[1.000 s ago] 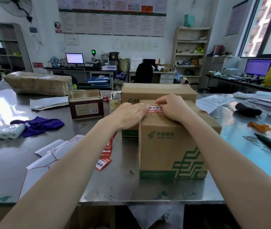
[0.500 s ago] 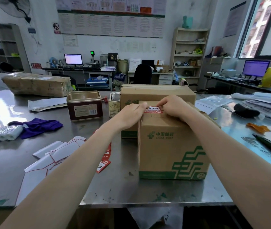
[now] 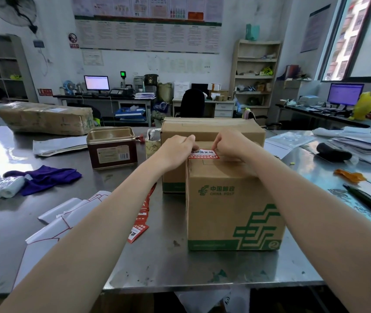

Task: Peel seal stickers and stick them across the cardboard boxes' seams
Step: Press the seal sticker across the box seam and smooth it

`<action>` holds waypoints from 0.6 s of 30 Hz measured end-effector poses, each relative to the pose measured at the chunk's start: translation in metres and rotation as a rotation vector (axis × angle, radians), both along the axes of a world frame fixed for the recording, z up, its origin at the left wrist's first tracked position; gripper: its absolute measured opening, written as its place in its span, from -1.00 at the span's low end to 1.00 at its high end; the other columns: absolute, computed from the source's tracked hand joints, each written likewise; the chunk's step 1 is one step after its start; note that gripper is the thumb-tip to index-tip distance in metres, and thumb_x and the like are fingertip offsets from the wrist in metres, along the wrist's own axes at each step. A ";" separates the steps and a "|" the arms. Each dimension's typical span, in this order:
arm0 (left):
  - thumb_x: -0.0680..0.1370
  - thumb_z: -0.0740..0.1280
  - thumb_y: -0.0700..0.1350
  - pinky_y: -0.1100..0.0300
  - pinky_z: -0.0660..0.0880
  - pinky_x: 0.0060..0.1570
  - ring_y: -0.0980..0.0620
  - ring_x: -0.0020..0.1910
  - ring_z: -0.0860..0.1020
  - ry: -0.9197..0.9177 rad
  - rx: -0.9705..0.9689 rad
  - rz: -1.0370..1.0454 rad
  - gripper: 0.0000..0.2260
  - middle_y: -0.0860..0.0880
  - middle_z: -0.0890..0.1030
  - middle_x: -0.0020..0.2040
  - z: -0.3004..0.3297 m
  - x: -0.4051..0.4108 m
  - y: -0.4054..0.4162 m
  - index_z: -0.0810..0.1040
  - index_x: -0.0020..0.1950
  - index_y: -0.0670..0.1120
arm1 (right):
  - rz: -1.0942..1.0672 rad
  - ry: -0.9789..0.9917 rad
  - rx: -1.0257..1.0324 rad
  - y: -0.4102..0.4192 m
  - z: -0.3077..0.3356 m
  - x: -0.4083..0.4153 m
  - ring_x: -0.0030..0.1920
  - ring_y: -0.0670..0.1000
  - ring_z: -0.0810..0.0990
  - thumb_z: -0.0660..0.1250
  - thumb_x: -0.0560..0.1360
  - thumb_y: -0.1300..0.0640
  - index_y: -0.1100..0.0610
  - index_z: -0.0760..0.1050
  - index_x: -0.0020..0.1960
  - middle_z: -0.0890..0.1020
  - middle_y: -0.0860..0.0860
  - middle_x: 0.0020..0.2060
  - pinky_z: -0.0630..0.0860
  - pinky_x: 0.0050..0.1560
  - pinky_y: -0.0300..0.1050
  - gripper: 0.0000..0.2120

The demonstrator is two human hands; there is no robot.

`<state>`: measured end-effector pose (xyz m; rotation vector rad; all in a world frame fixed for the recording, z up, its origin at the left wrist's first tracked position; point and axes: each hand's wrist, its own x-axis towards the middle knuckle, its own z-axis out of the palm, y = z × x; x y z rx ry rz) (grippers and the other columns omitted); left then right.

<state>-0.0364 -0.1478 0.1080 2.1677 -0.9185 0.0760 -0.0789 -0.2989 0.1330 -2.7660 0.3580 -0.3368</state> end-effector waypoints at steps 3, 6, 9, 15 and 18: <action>0.67 -0.05 -0.03 0.27 0.24 0.16 -0.01 0.25 0.46 -0.002 0.012 0.005 -0.55 -0.09 0.57 0.25 0.000 0.002 0.000 0.60 0.19 -0.15 | -0.010 0.007 -0.001 -0.001 -0.002 0.004 0.04 0.12 0.57 0.13 0.54 0.26 0.28 0.60 0.07 0.64 0.16 0.04 0.52 0.12 0.02 -0.72; 0.67 -0.04 -0.03 0.25 0.25 0.15 -0.03 0.25 0.46 -0.008 0.013 0.016 -0.55 -0.10 0.57 0.25 0.000 0.002 0.000 0.61 0.17 -0.15 | -0.013 0.002 0.011 -0.001 -0.001 0.004 0.05 0.12 0.57 0.12 0.55 0.26 0.28 0.60 0.07 0.64 0.16 0.03 0.52 0.14 0.02 -0.71; 0.67 -0.04 -0.03 0.24 0.25 0.13 -0.03 0.24 0.46 -0.012 0.003 0.022 -0.56 -0.10 0.57 0.25 -0.001 0.001 0.000 0.61 0.17 -0.14 | -0.009 0.005 0.038 0.001 -0.001 0.001 0.07 0.14 0.56 0.13 0.53 0.28 0.30 0.59 0.07 0.64 0.17 0.04 0.51 0.16 0.05 -0.72; 0.66 -0.02 -0.02 0.22 0.25 0.13 -0.04 0.21 0.47 0.002 -0.020 0.024 -0.57 -0.11 0.58 0.22 -0.004 0.002 0.000 0.62 0.14 -0.13 | 0.014 -0.160 0.175 0.002 0.002 -0.009 0.13 0.15 0.54 0.11 0.52 0.38 0.30 0.50 0.06 0.58 0.20 0.08 0.49 0.18 0.03 -0.77; 0.66 -0.02 -0.02 0.18 0.29 0.16 -0.06 0.19 0.49 -0.008 -0.019 0.031 -0.56 -0.13 0.59 0.20 -0.003 0.003 0.001 0.63 0.12 -0.16 | 0.033 -0.208 0.265 -0.001 0.003 -0.011 0.02 0.12 0.60 0.10 0.51 0.40 0.22 0.40 -0.01 0.61 0.22 0.00 0.54 0.12 0.05 -0.84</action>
